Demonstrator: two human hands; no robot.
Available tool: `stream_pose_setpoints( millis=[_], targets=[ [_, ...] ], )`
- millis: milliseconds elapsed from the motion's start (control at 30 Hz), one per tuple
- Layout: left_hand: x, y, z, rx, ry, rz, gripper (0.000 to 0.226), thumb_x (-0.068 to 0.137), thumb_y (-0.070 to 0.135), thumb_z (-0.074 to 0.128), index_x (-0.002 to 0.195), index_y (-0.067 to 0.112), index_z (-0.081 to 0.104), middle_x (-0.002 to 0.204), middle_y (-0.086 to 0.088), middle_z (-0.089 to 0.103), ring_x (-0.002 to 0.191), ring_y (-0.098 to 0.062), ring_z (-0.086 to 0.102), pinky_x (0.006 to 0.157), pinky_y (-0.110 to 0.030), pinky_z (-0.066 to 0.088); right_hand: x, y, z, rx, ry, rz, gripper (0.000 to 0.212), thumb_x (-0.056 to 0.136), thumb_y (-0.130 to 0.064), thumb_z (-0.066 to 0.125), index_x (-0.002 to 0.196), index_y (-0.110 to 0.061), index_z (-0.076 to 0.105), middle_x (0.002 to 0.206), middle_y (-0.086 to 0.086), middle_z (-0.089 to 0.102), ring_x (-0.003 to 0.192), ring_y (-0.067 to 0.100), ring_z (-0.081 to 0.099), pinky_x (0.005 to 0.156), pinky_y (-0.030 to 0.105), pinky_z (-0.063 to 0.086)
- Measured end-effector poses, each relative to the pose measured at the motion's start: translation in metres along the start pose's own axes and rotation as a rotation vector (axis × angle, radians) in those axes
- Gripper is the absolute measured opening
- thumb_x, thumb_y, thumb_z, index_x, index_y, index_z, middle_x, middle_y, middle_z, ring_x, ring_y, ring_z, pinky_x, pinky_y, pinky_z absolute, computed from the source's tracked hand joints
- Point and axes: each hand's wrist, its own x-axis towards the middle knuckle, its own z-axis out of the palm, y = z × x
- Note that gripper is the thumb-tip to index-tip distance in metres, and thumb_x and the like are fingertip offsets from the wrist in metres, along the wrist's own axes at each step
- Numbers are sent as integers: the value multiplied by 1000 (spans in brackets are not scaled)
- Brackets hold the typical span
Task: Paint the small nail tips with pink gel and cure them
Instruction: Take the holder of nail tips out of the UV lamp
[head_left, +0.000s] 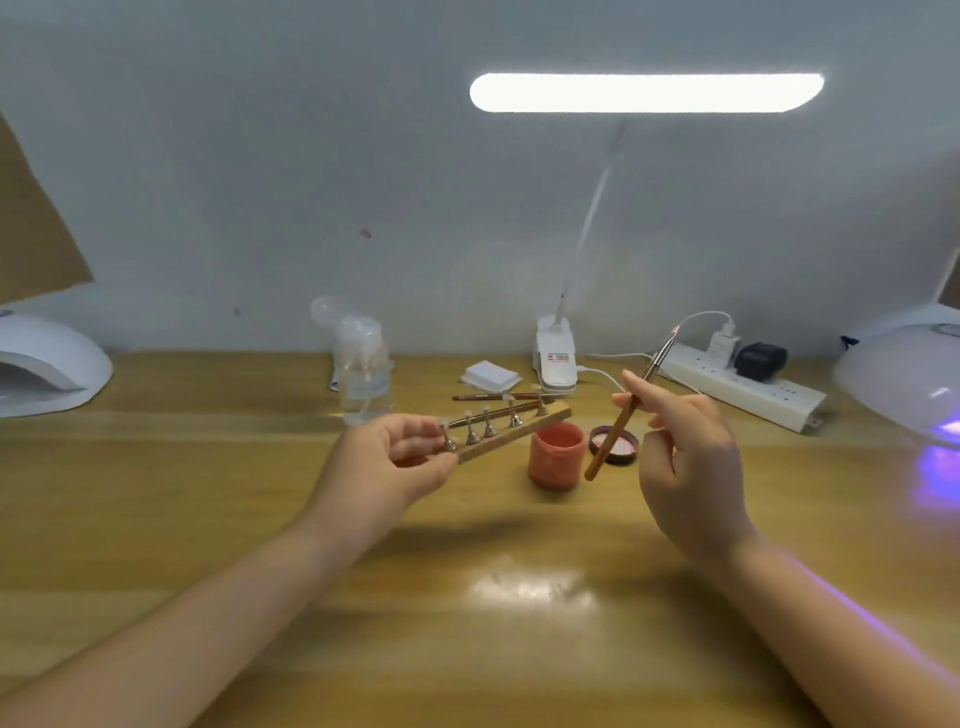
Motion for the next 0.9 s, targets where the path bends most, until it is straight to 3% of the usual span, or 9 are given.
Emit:
stream_pose_setpoints(
  millis=[200, 333, 433, 500, 567, 633, 733, 800, 900],
  targets=[
    [-16, -18, -7, 240, -108, 119, 36, 73, 12, 82, 98, 32, 66, 90, 27, 71, 80, 4, 66, 65, -3, 45, -1, 2, 3, 3, 2, -40, 55, 74, 11, 46, 124, -7, 60, 96, 2, 71, 75, 23, 54, 66, 43, 49],
    [-18, -22, -6, 406, -205, 197, 38, 76, 22, 81, 103, 37, 60, 93, 36, 66, 87, 8, 60, 69, -5, 43, -2, -3, 2, -16, -15, -39, 51, 77, 7, 45, 124, -7, 61, 94, 1, 72, 74, 26, 57, 61, 46, 50],
    [-20, -27, -4, 472, -230, 203, 40, 77, 28, 80, 103, 40, 52, 89, 33, 68, 92, 15, 58, 72, 1, 38, -5, -14, 2, -32, -60, -35, 51, 79, 4, 46, 125, -14, 60, 83, 6, 71, 72, 26, 58, 54, 45, 49],
    [-21, -27, -2, 515, -209, 212, 46, 77, 33, 79, 109, 42, 48, 92, 30, 66, 96, 17, 57, 77, 1, 37, -7, -27, 2, -16, -75, -69, 50, 78, 3, 46, 122, -13, 63, 80, 4, 70, 70, 26, 59, 53, 36, 47],
    [-21, -24, -2, 631, -173, 253, 59, 75, 41, 79, 123, 42, 44, 107, 29, 57, 106, 11, 53, 91, -9, 38, -10, -40, 3, 6, -101, -116, 46, 79, -3, 44, 120, -10, 65, 80, 0, 71, 69, 25, 59, 56, 30, 43],
    [-24, -18, -2, 767, -102, 331, 68, 72, 48, 78, 131, 37, 45, 116, 26, 47, 116, -1, 44, 100, -25, 37, -13, -53, 4, 61, -168, -127, 46, 81, -4, 44, 122, -10, 63, 89, -2, 73, 78, 23, 61, 61, 33, 49],
    [-33, -9, -1, 687, 25, 577, 56, 68, 52, 74, 116, 29, 58, 100, 18, 58, 99, -9, 51, 86, -33, 44, -20, -67, 6, 131, -305, -98, 55, 78, -1, 48, 131, -10, 57, 103, -3, 72, 92, 22, 58, 73, 41, 52],
    [-42, -7, 2, 540, 33, 671, 46, 72, 56, 70, 108, 30, 57, 86, 18, 59, 84, -5, 52, 75, -28, 45, -25, -76, 8, 166, -409, -72, 61, 78, -6, 45, 138, -15, 50, 107, -6, 69, 93, 17, 52, 76, 40, 49],
    [-50, -8, 6, 484, -2, 742, 33, 82, 51, 60, 106, 31, 52, 84, 14, 61, 80, -5, 55, 74, -16, 41, -31, -85, 8, 239, -542, -58, 65, 79, -10, 38, 142, -21, 44, 102, -5, 67, 93, 11, 45, 78, 36, 46]
  ],
)
